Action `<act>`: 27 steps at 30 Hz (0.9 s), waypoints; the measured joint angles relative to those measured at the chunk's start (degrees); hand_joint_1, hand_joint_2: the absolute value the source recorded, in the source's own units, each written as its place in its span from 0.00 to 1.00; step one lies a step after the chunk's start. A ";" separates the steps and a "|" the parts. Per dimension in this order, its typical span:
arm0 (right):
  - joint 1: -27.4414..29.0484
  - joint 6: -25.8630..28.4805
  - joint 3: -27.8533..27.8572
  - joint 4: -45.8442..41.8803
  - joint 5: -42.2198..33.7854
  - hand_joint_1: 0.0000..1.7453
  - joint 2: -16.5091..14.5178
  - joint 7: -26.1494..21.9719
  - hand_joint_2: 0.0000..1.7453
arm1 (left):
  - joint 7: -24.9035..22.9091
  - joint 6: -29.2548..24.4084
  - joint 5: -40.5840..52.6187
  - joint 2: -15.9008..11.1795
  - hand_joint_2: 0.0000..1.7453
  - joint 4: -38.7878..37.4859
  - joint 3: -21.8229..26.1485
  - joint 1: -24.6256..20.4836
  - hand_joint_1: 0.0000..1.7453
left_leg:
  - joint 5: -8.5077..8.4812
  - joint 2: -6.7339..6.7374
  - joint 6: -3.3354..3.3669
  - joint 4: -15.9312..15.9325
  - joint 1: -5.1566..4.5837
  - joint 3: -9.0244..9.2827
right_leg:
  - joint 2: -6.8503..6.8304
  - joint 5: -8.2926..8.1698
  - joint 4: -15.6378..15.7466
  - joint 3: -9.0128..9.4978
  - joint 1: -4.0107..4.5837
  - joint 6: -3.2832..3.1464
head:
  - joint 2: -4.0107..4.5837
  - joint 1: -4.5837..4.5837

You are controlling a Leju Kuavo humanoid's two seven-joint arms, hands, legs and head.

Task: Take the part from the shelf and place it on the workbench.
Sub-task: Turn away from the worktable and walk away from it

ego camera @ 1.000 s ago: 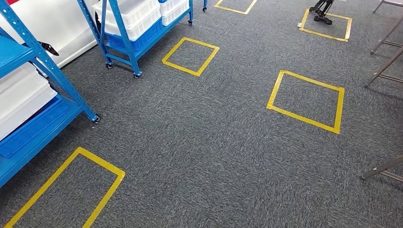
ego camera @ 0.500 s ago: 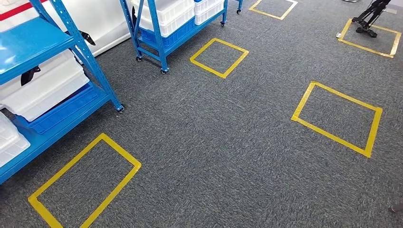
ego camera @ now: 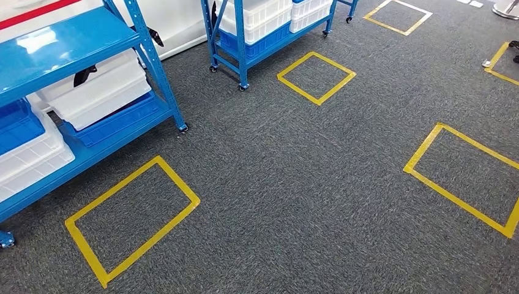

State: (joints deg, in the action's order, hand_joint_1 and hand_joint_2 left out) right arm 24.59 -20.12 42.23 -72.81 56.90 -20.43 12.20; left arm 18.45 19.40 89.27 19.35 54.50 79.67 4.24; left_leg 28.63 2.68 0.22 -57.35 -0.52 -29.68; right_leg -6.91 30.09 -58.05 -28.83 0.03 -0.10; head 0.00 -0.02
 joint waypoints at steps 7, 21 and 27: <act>0.99 0.23 -1.77 -0.08 -4.11 0.00 -0.01 3.46 0.00 | 0.23 -0.42 0.49 0.30 0.00 -0.01 0.90 -0.71 0.00 | -1.56 -3.95 1.44 1.42 0.74 0.22 | 6.73 7.79 -15.19 -7.00 -0.70 1.52 | 0.00 0.53; 2.74 -0.85 -3.49 -2.68 -5.01 0.00 -0.01 3.72 0.00 | 0.56 1.38 -2.81 0.42 0.00 -0.02 4.37 -2.36 0.00 | 6.09 -3.69 -2.11 -12.05 1.09 -6.19 | 5.78 -1.00 -0.09 -1.33 -0.94 -0.96 | 0.00 -0.24; 2.67 -0.87 -3.48 -2.68 -4.59 0.00 -0.01 3.19 0.00 | 0.74 2.96 -4.36 0.42 0.00 -0.03 6.25 -3.01 0.00 | 0.76 -0.30 -1.48 -4.33 0.90 -1.76 | 1.67 -0.24 -0.20 -0.57 -0.51 -0.65 | 0.00 -0.23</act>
State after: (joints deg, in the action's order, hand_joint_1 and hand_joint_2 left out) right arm 27.26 -20.99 38.75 -75.49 52.31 -20.44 15.39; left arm 19.19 22.36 84.90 19.77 54.47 85.91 1.23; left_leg 29.39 2.38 -1.27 -61.67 0.38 -31.44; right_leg -5.24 29.85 -58.25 -29.40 -0.47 -0.76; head 0.00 -0.25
